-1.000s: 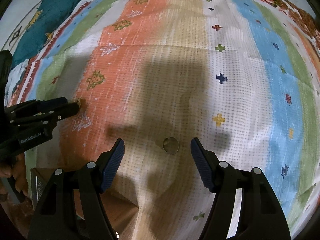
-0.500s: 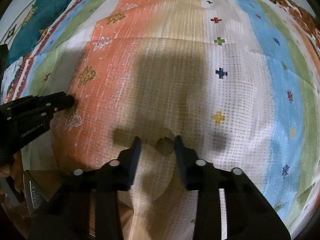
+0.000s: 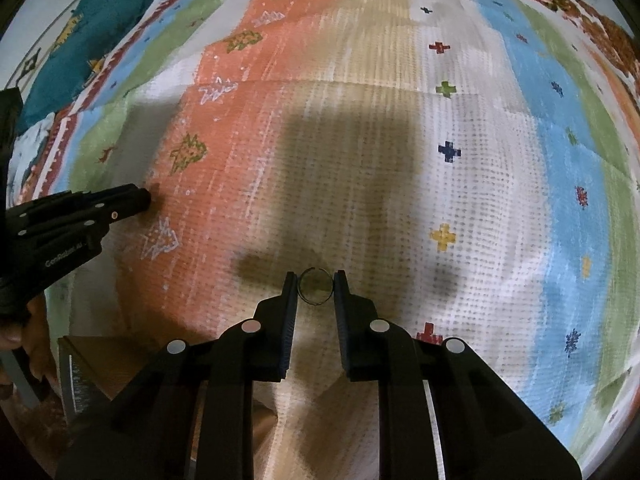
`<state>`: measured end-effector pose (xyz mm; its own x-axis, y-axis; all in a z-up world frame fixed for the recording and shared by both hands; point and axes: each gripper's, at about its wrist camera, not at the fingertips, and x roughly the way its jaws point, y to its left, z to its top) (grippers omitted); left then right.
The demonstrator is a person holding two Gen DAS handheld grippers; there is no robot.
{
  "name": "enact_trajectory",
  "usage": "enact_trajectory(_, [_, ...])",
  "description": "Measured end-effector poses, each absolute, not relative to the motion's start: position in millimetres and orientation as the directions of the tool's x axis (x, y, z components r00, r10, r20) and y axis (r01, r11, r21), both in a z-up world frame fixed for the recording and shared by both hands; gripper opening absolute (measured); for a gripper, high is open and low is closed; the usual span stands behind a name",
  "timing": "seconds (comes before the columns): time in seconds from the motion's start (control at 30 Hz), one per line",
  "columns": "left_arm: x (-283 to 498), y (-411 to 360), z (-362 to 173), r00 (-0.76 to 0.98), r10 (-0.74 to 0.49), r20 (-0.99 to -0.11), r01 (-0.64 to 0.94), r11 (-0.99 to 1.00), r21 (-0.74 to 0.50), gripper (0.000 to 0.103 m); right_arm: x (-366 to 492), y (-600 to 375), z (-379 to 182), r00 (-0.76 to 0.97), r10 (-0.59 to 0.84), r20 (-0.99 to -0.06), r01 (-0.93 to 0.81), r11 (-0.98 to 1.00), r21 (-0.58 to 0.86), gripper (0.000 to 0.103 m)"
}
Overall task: Organize jewelry
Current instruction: 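Close left gripper on the gold charm while right gripper closes on the ring, then lift the charm and ring and carry both over the tin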
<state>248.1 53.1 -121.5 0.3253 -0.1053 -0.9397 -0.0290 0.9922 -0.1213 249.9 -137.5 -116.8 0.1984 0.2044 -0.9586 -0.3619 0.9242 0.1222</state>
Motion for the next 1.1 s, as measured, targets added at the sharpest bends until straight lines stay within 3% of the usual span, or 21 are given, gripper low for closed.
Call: enact_trajectory(1.1, [187.9, 38.7, -53.9, 0.467, -0.22, -0.856, 0.012, 0.97, -0.243, 0.017, 193.4, -131.0, -46.3, 0.353, 0.31, -0.883, -0.443, 0.887, 0.135, 0.019])
